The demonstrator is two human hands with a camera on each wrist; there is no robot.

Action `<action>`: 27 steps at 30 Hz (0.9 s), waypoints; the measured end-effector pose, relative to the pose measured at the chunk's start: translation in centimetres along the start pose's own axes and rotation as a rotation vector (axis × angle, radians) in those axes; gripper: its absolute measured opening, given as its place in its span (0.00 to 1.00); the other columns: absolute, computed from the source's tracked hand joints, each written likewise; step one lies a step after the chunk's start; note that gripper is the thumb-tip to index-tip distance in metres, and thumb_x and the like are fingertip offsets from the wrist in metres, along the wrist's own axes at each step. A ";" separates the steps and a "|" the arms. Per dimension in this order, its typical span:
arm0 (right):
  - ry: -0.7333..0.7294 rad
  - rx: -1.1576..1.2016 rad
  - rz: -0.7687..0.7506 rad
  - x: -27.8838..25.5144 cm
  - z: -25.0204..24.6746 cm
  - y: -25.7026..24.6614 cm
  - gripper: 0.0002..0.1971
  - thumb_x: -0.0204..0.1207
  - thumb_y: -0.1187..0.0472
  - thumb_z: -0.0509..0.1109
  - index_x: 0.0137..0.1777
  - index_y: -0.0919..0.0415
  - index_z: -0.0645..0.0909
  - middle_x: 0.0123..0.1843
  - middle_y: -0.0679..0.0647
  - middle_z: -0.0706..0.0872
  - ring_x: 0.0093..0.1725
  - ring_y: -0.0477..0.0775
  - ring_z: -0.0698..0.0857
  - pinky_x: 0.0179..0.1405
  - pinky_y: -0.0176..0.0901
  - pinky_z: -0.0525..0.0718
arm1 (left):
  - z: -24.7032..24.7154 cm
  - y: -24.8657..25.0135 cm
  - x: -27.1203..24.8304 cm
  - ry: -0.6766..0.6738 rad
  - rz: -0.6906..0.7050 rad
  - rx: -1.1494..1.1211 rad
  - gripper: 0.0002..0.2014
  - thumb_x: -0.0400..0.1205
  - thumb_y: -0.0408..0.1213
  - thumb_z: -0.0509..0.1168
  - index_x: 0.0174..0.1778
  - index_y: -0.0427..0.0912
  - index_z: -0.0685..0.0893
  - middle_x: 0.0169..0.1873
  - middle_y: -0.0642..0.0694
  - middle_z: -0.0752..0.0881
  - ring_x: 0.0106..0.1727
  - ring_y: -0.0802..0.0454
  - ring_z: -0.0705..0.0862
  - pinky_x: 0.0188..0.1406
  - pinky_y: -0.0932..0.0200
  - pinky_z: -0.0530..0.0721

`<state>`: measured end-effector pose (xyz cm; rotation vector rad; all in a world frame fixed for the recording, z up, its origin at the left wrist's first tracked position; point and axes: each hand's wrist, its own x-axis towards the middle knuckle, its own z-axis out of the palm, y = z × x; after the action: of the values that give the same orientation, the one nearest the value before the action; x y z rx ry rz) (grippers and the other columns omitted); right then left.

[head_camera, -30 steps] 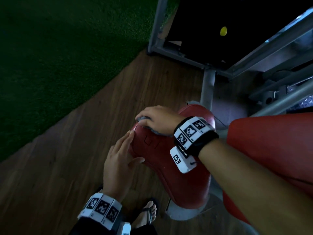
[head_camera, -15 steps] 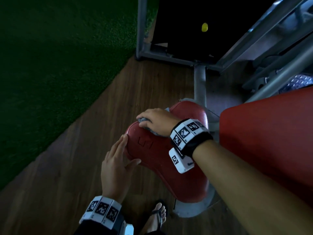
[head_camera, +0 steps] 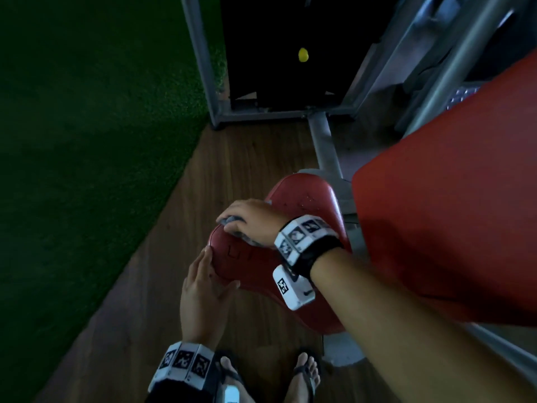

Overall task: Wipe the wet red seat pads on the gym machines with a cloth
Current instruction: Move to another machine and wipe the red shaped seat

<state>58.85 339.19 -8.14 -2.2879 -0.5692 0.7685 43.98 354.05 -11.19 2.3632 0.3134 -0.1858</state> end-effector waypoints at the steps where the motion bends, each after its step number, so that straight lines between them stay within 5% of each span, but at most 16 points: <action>1: 0.066 0.075 0.011 -1.2 -0.1 0.4 0.15 0.82 0.57 0.67 0.67 0.56 0.84 0.66 0.53 0.83 0.68 0.53 0.79 0.70 0.49 0.72 | -0.1 0.2 0.1 -0.021 -0.009 0.004 0.45 0.68 0.38 0.83 0.81 0.40 0.70 0.75 0.41 0.75 0.72 0.38 0.77 0.66 0.39 0.80; 6: 0.484 0.222 0.149 -9.1 0.7 4.3 0.14 0.81 0.60 0.69 0.66 0.59 0.85 0.61 0.54 0.87 0.62 0.51 0.84 0.66 0.42 0.75 | -0.7 2.4 1.0 -0.160 -0.119 0.078 0.53 0.65 0.48 0.83 0.82 0.42 0.59 0.74 0.41 0.66 0.75 0.37 0.67 0.71 0.42 0.70; 8: 0.669 0.229 0.242 -12.0 1.5 6.3 0.15 0.81 0.60 0.70 0.66 0.60 0.84 0.61 0.56 0.86 0.62 0.53 0.84 0.65 0.37 0.74 | -0.6 3.2 1.7 -0.200 -0.151 0.057 0.63 0.62 0.53 0.84 0.85 0.47 0.49 0.78 0.43 0.58 0.79 0.37 0.60 0.76 0.37 0.68; 10: 0.760 0.235 0.352 -14.2 2.5 8.2 0.18 0.80 0.57 0.70 0.69 0.58 0.81 0.63 0.54 0.85 0.64 0.53 0.82 0.68 0.42 0.75 | -0.2 3.8 2.3 -0.254 -0.176 0.032 0.72 0.58 0.55 0.86 0.86 0.51 0.38 0.83 0.47 0.48 0.83 0.37 0.52 0.79 0.32 0.65; 13: 0.741 0.178 0.479 -16.3 4.6 9.7 0.24 0.79 0.53 0.71 0.75 0.57 0.76 0.68 0.55 0.79 0.69 0.55 0.77 0.73 0.52 0.73 | 0.7 3.8 2.7 -0.268 -0.184 0.033 0.77 0.55 0.52 0.88 0.86 0.52 0.35 0.85 0.50 0.40 0.85 0.37 0.46 0.81 0.33 0.61; 15: 0.695 0.149 0.506 -17.0 6.2 9.9 0.27 0.78 0.54 0.73 0.75 0.61 0.76 0.72 0.58 0.75 0.73 0.58 0.73 0.77 0.48 0.67 | 1.0 3.3 2.5 -0.211 -0.166 0.013 0.76 0.53 0.49 0.88 0.87 0.51 0.39 0.86 0.50 0.42 0.86 0.41 0.49 0.81 0.35 0.63; 17: 0.649 0.055 0.517 -17.1 7.5 9.8 0.25 0.79 0.54 0.72 0.74 0.61 0.78 0.73 0.58 0.73 0.74 0.60 0.70 0.75 0.45 0.65 | 1.0 2.9 2.1 -0.156 -0.165 0.013 0.75 0.53 0.51 0.88 0.87 0.50 0.42 0.87 0.51 0.45 0.87 0.45 0.52 0.80 0.36 0.67; 23: 0.712 -0.113 0.469 -15.8 7.5 10.4 0.22 0.72 0.56 0.78 0.66 0.61 0.84 0.64 0.59 0.78 0.61 0.65 0.78 0.58 0.59 0.82 | 1.2 3.7 1.7 -0.107 -0.170 0.063 0.72 0.56 0.49 0.87 0.88 0.49 0.44 0.87 0.52 0.48 0.86 0.48 0.55 0.75 0.39 0.69; 27: 0.702 -0.124 0.431 -13.6 5.1 10.8 0.19 0.74 0.56 0.76 0.64 0.58 0.85 0.61 0.56 0.78 0.62 0.61 0.76 0.59 0.53 0.77 | 1.0 4.5 1.6 -0.129 -0.188 0.111 0.70 0.58 0.50 0.86 0.88 0.49 0.44 0.88 0.53 0.46 0.86 0.47 0.56 0.73 0.37 0.71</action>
<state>47.58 326.21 -13.75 -2.6117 0.2089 0.0697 46.71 350.50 -9.30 2.4165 0.4735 -0.4529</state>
